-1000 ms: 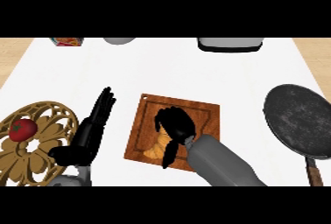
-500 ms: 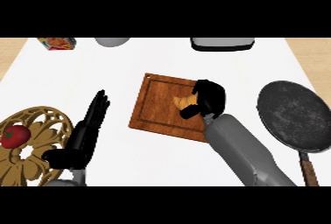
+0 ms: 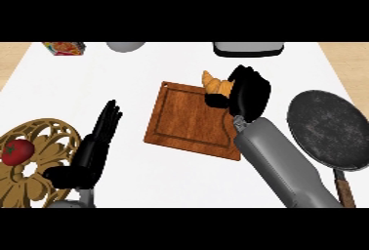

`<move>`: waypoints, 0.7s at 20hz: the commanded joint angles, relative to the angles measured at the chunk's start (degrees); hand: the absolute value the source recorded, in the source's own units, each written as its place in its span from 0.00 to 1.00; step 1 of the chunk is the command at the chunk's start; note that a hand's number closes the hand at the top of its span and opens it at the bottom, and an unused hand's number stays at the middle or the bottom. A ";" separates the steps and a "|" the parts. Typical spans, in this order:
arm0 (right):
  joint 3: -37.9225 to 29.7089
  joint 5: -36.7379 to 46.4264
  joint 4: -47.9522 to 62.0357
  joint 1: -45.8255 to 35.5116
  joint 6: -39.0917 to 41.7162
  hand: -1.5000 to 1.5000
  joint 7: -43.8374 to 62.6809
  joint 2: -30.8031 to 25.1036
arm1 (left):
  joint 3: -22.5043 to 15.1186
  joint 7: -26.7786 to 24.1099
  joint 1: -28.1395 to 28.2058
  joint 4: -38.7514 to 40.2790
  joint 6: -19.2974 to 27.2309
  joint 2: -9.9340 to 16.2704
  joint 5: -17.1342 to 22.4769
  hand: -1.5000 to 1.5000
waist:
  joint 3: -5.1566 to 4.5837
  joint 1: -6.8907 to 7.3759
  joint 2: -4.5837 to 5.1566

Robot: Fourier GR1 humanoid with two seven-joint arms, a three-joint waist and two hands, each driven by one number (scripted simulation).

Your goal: Pick the croissant from the cutting board and place it in the pan

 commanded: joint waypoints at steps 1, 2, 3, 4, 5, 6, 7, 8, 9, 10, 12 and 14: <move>-4.50 4.52 -6.96 1.69 -2.19 1.00 11.22 -1.56 | -1.33 -1.03 2.46 -1.17 -0.03 -0.07 -1.16 0.50 | 0.05 0.27 0.07; -5.23 4.93 -8.45 5.28 -5.16 1.00 10.09 -1.62 | -0.90 -1.47 1.30 0.76 0.98 -1.30 -1.14 0.50 | 0.06 -0.15 0.24; -7.10 4.90 -7.60 5.19 -5.91 1.00 10.27 -0.08 | -0.96 -0.35 0.71 -1.02 0.52 -0.56 -1.15 0.50 | 0.09 0.64 0.42; -9.59 4.33 -9.53 6.56 -6.27 1.00 8.54 -2.91 | 0.98 -1.08 -0.69 1.13 0.46 -0.18 -0.36 0.50 | 0.07 -0.09 0.45; -9.51 5.10 -11.71 10.49 -8.02 1.00 7.35 -2.99 | -0.62 1.14 0.95 -1.78 0.09 -0.31 -0.32 0.50 | 0.11 0.29 0.35; -10.61 6.53 -11.50 12.42 -9.51 1.00 7.34 -3.09 | -0.35 0.67 0.82 -2.06 0.28 -0.22 -0.51 0.50 | 0.11 0.48 0.45; -13.19 3.33 -13.96 13.66 -9.47 1.00 3.04 -5.79 | -0.78 -0.30 0.76 -1.16 0.20 -0.42 -1.11 0.50 | 0.11 0.43 0.53; -13.72 5.92 -14.92 15.34 -9.35 1.00 5.11 -5.48 | 0.97 1.17 2.05 -2.96 -1.65 1.55 1.13 0.50 | 0.09 0.72 0.45; -15.43 7.66 -11.47 14.63 -10.45 1.00 5.44 -4.73 | 0.94 2.83 -1.86 -2.06 -0.52 0.19 0.85 0.50 | 0.09 1.01 0.73; -16.15 6.61 -15.17 17.78 -9.89 1.00 3.62 -5.91 | 0.41 -0.78 0.37 -0.92 -1.12 0.29 0.00 0.50 | 0.07 0.91 0.65; -18.72 6.41 -18.85 20.17 -8.78 1.00 0.26 -9.75 | 0.98 -1.13 1.19 -0.59 -2.30 1.34 0.32 0.50 | 0.06 1.03 0.60; -20.29 8.95 -13.74 24.25 -14.47 1.00 -3.06 -10.89 | -1.87 2.23 -0.62 -3.53 1.70 -1.93 -2.41 0.50 | 0.11 1.26 0.71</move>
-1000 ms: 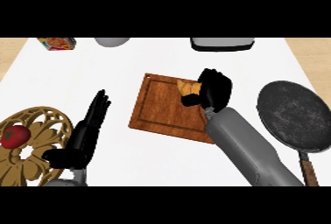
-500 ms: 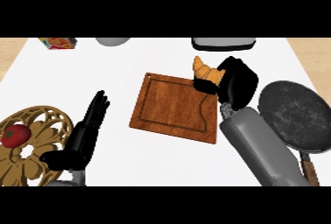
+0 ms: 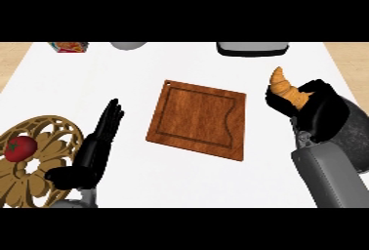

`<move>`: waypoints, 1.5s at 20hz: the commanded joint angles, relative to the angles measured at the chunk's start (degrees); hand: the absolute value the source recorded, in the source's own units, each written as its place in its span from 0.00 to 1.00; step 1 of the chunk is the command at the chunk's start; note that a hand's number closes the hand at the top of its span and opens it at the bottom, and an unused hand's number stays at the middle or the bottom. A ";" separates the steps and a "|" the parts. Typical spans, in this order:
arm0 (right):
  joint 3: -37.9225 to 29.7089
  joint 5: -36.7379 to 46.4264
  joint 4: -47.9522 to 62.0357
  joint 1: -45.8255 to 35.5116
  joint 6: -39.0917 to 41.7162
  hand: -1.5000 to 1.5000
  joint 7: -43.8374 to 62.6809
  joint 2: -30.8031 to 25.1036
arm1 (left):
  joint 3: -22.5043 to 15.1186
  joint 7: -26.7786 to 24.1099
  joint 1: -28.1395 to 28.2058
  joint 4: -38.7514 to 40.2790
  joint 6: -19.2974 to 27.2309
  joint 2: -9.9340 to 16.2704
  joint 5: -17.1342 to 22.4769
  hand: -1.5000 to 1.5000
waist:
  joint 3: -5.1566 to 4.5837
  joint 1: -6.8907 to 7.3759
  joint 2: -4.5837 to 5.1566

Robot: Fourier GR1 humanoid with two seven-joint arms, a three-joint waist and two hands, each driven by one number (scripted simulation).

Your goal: Pick the croissant from the cutting board and place it in the pan

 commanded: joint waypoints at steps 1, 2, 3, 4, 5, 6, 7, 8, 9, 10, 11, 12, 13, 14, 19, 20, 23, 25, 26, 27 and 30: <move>-4.52 4.44 1.30 4.67 -3.67 1.00 1.28 -4.31 | 0.65 -0.22 -1.11 1.50 -0.39 0.15 -0.18 0.50 | -0.01 0.31 0.19; -6.73 2.52 5.01 5.54 -7.75 1.00 -1.61 -4.86 | 1.22 -0.57 -1.79 1.88 -1.26 0.40 0.61 0.50 | 0.03 0.60 0.33; -6.86 7.09 6.71 3.35 -8.02 1.00 0.44 -3.43 | -0.02 0.23 0.63 -1.26 -0.33 -0.10 -0.24 0.50 | 0.02 1.12 0.24; -8.60 4.98 6.14 5.43 -10.76 1.00 -2.04 -4.95 | -0.24 -0.72 -0.08 0.90 -0.08 -0.75 -0.82 0.50 | 0.03 0.83 0.26; -10.79 0.39 3.45 6.39 -8.60 1.00 -5.12 -9.01 | -1.90 0.67 -0.64 0.31 2.61 -2.87 -2.70 0.50 | 0.04 0.46 0.17; -11.33 2.28 6.08 6.37 -15.12 1.00 -4.49 -5.81 | -2.00 -3.30 1.16 1.90 0.65 -2.62 -1.91 0.50 | 0.04 0.83 0.29; -13.37 -1.46 8.85 5.86 -18.64 1.00 -7.91 -6.96 | -0.22 1.20 -3.21 1.66 0.48 -1.91 -0.68 0.50 | 0.10 0.85 0.43; -14.95 -2.82 11.52 5.01 -20.00 1.00 -9.79 -7.93 | -1.03 -1.15 -0.08 1.90 -0.18 -1.49 -1.29 0.50 | 0.09 1.22 0.43; -16.38 -7.00 12.13 4.63 -18.40 1.00 -13.23 -10.81 | 0.80 -1.02 -0.43 1.72 -2.52 0.21 0.86 0.50 | 0.07 1.18 0.38; -17.03 -8.65 14.58 5.70 -21.60 1.00 -15.57 -10.20 | -1.30 -0.69 1.98 -0.40 -2.24 -0.74 0.16 0.50 | 0.09 1.36 0.35; -17.39 -8.72 15.18 4.95 -21.07 1.00 -16.72 -10.10 | 1.09 -0.53 -0.37 1.46 -0.75 -0.23 -0.73 0.50 | 0.05 1.17 0.31; -18.52 -11.06 18.13 3.04 -20.97 1.00 -19.01 -11.01 | 0.63 2.13 -1.91 -0.06 -0.02 -1.09 -0.83 0.50 | 0.06 1.26 0.32; -18.74 -11.43 25.22 0.22 -26.71 1.00 -22.06 -9.51 | -0.34 0.70 -4.36 3.52 0.20 -2.54 -1.59 0.50 | 0.13 1.70 0.62; -19.69 -14.71 24.70 0.70 -24.69 1.00 -24.27 -10.50 | -2.28 -0.54 1.09 -0.72 0.92 -2.81 -2.99 0.50 | 0.08 1.56 0.35; -22.62 -28.22 30.70 -1.18 -8.04 0.00 -26.82 -13.11 | 0.37 -0.27 -0.75 1.34 -2.27 -0.41 -0.31 0.50 | 0.17 2.01 0.54; -20.94 -27.83 33.66 -0.42 -5.17 0.00 -28.39 -11.91 | -0.22 -0.92 -1.25 1.62 -1.20 -1.80 -0.83 0.50 | 0.21 2.46 0.81; -22.95 -34.25 37.86 -3.58 2.58 0.00 -35.51 -12.64 | 0.08 1.35 -2.97 0.86 -1.21 -1.42 -0.78 0.50 | 0.32 2.80 0.92; -25.54 -38.42 40.07 -5.83 2.55 0.00 -40.36 -9.92 | -1.61 -1.23 -1.18 1.77 -0.96 -2.49 -2.00 0.50 | 0.33 3.12 1.01; -27.53 -40.78 41.76 -4.95 3.11 0.00 -45.32 -10.93 | -1.40 0.42 -2.81 1.69 -0.10 -2.98 -2.26 0.50 | 0.30 2.40 0.88; -28.27 -40.65 45.23 -7.23 2.62 0.00 -47.45 -11.22 | -0.89 2.40 -3.66 1.48 0.23 -3.38 -1.57 0.50 | 0.30 2.83 1.00; -32.04 -42.86 48.76 -9.12 -1.03 0.00 -56.14 -12.20 | -3.65 1.52 -3.08 0.64 2.16 -5.02 -4.69 0.50 | 0.32 2.84 1.02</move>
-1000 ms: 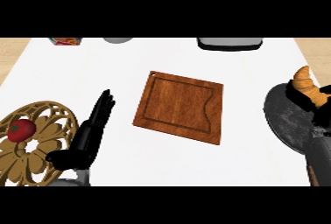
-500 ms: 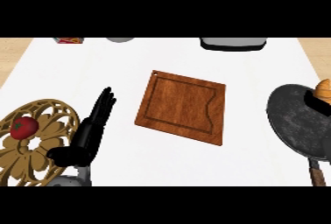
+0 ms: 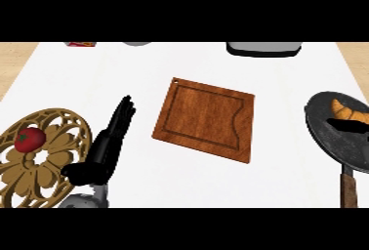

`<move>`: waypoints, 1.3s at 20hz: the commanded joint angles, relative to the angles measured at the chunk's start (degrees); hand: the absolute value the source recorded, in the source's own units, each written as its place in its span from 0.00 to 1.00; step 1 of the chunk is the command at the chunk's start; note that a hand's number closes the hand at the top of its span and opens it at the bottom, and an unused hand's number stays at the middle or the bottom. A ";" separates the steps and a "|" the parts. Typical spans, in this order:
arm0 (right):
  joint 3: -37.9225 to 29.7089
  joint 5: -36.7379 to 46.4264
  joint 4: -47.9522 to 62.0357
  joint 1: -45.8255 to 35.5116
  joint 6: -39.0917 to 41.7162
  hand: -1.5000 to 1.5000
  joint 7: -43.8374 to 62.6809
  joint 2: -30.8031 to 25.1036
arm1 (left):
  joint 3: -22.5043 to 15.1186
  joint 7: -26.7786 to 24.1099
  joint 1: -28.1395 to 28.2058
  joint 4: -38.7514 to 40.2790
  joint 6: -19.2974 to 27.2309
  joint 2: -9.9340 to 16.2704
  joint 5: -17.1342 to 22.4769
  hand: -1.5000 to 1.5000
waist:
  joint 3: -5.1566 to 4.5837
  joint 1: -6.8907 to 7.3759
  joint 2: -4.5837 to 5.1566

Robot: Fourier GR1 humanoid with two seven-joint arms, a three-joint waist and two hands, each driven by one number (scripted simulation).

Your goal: Pick the croissant from the cutting board and place it in the pan

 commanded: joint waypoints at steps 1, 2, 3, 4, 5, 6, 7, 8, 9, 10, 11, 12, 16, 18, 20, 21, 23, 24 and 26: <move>-5.27 -5.08 3.57 -0.31 -5.37 0.00 -12.92 1.72 | 0.82 -2.36 3.01 -1.01 -1.56 1.70 0.68 0.50 | 0.08 0.22 0.05; -6.64 -6.57 1.90 -2.41 -5.09 0.00 -13.96 0.58 | 1.03 0.64 0.45 -1.11 -1.07 0.88 1.21 0.50 | 0.11 0.03 0.05; -8.37 -8.76 0.24 -1.79 -4.10 0.00 -15.51 -0.47 | 0.66 -0.72 1.36 -0.14 -0.29 0.39 0.26 0.50 | 0.01 -0.84 -0.25; -10.18 -10.79 0.44 0.89 -6.45 0.00 -20.86 1.78 | 1.48 -1.41 3.73 -1.57 -1.07 1.77 0.93 0.50 | 0.06 -0.59 -0.23; -10.77 -10.93 2.44 -2.93 -5.36 0.00 -19.54 -0.32 | -0.16 -0.82 1.04 0.01 1.20 -0.94 -0.97 0.50 | 0.00 -0.65 -0.16; -12.52 -13.28 0.98 -2.62 -4.13 0.00 -21.14 -0.77 | 1.52 -2.82 0.75 2.48 -1.12 0.60 0.57 0.50 | -0.04 -1.10 -0.20; -13.68 -15.09 0.72 -0.66 -5.18 0.00 -25.24 1.63 | 1.59 1.65 -1.17 0.03 0.19 0.44 0.11 0.50 | -0.03 -1.26 -0.34; -15.12 -17.24 0.59 -0.80 -0.28 0.00 -25.08 -1.52 | 0.63 -1.34 1.97 -0.92 0.52 0.00 -0.60 0.50 | -0.08 -1.29 -0.48; -15.71 -18.82 -2.96 2.78 -0.60 0.00 -26.05 0.50 | 3.42 -1.75 2.70 0.27 -2.14 2.59 1.83 0.50 | -0.17 -1.99 -0.72; -16.31 -20.01 -1.78 0.74 2.42 0.00 -25.57 -1.50 | 2.90 -0.88 1.45 -0.92 -0.93 1.53 1.09 0.50 | -0.15 -1.70 -0.65; -17.74 -22.84 -4.92 4.80 5.87 0.00 -28.39 -0.66 | 2.41 -0.78 1.42 0.88 -0.14 0.43 0.71 0.50 | -0.18 -2.51 -0.81; -17.37 -23.34 -6.43 4.95 3.23 0.00 -27.83 2.71 | 3.16 -0.55 1.89 -0.91 -1.43 1.68 1.55 0.50 | -0.21 -2.18 -0.84; -17.75 -28.83 -17.06 14.18 15.30 0.00 -27.63 3.31 | 0.39 -1.66 5.14 -1.13 1.25 -0.69 -1.27 0.50 | -0.32 -3.38 -1.29; -18.36 -31.90 -18.94 17.91 21.52 0.00 -28.69 3.54 | 3.71 0.77 1.99 -1.60 -1.11 1.48 1.91 0.50 | -0.28 -3.25 -1.13; -15.99 -31.68 -25.89 22.62 21.06 0.00 -29.42 8.18 | 1.85 1.94 1.41 -2.24 0.69 -0.05 -0.17 0.50 | -0.29 -3.06 -1.07; -16.85 -33.50 -30.07 25.79 23.81 0.00 -28.82 7.20 | 1.57 -0.97 3.06 0.25 0.23 -0.04 -0.77 0.50 | -0.32 -3.29 -1.07; -14.00 -32.70 -40.63 29.17 21.54 0.00 -23.81 11.03 | 2.71 1.00 2.09 -0.98 -1.13 0.90 0.79 0.50 | -0.35 -3.00 -1.06; -14.85 -33.02 -35.89 30.85 22.93 0.00 -31.05 11.58 | 2.58 -4.26 1.90 3.33 -0.20 -0.71 -0.50 0.50 | -0.27 -2.57 -0.81; -14.52 -34.51 -44.06 36.33 24.87 0.00 -28.79 13.34 | 2.04 -4.65 3.84 3.46 -0.38 -0.96 -0.60 0.50 | -0.28 -2.59 -0.84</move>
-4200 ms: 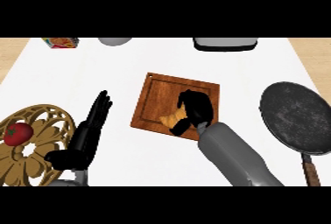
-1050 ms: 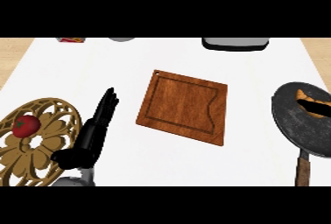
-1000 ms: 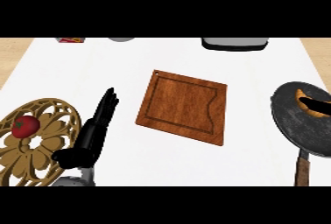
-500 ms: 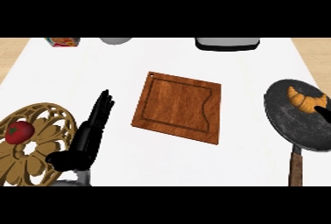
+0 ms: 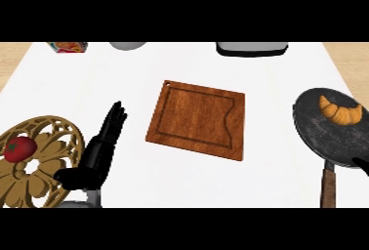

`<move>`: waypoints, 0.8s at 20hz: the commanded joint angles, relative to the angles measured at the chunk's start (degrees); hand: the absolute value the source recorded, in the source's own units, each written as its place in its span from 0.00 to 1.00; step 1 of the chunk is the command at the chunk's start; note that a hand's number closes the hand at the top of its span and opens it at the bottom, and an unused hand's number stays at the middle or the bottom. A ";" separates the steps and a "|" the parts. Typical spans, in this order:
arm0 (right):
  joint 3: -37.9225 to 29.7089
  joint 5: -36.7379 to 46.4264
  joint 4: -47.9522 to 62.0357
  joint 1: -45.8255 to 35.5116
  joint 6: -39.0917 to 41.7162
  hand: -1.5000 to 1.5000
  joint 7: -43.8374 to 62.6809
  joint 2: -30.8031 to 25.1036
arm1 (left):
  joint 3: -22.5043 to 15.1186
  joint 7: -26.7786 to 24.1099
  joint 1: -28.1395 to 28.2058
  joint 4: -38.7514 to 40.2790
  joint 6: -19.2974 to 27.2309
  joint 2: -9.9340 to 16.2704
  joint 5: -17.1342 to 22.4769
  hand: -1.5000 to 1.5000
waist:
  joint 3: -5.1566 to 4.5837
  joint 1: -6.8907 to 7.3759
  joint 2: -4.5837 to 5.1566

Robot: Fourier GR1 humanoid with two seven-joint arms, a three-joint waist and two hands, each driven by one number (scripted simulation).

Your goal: Pick the croissant from the cutting board and place it in the pan

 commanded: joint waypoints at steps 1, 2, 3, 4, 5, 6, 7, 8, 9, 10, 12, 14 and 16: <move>2.39 0.73 -12.99 7.63 -0.39 0.00 3.85 3.27 | 3.31 3.12 -0.85 -4.08 -2.11 3.52 1.80 0.50 | 0.02 0.61 0.11; 1.76 0.03 -11.21 8.95 1.02 0.00 0.20 3.88 | 3.20 -5.12 0.72 3.22 -3.04 1.58 1.86 0.50 | 0.04 0.67 0.22; 3.80 1.95 -14.54 10.07 -0.61 0.00 2.28 5.70 | 0.75 1.35 -4.58 2.35 1.18 -1.48 -1.18 0.50 | 0.04 0.56 0.22; 1.59 0.85 -11.37 10.71 0.04 0.00 -2.28 5.29 | 2.85 2.16 -1.22 -2.32 -3.05 2.38 1.57 0.50 | 0.07 0.83 0.22; 0.94 0.08 -10.50 11.45 2.04 0.00 -3.38 4.48 | 1.16 2.61 -2.87 -0.88 -0.83 -0.24 -0.31 0.50 | 0.07 0.80 0.24; 1.63 0.51 -13.41 12.08 1.36 0.00 -2.12 5.46 | 4.09 2.08 -3.39 0.07 -3.97 2.14 2.14 0.50 | 0.06 0.81 0.24; 2.76 1.45 -19.78 15.23 0.70 0.00 2.87 6.61 | -0.10 3.30 1.55 -4.75 -1.45 -0.24 -0.05 0.50 | 0.05 0.83 0.18; 1.23 -0.03 -18.09 14.62 3.54 0.00 3.82 3.90 | 1.51 -2.76 0.35 1.35 -3.10 0.25 0.03 0.50 | 0.05 0.79 0.24; 1.91 0.96 -20.88 16.02 2.37 0.00 3.37 6.35 | 2.59 0.66 -2.54 0.81 -2.21 0.03 0.03 0.50 | 0.06 0.78 0.24; 2.55 2.24 -16.41 15.78 1.76 0.00 -1.12 7.83 | -1.16 2.08 0.80 -2.78 -0.24 -2.23 -1.71 0.50 | 0.07 0.89 0.23; 2.94 2.69 -19.44 16.58 2.41 0.00 1.52 7.87 | -1.13 1.44 2.55 -4.32 -0.67 -1.68 -2.25 0.50 | 0.07 0.93 0.23; 3.84 4.90 -20.41 15.55 0.86 0.00 3.72 8.25 | 2.07 0.48 0.62 -1.79 -3.40 0.47 -0.51 0.50 | 0.06 0.94 0.25; 3.48 5.34 -24.17 18.47 0.52 0.00 4.66 9.84 | 2.89 1.78 -2.87 -0.30 -1.90 -0.70 -0.86 0.50 | 0.06 0.82 0.26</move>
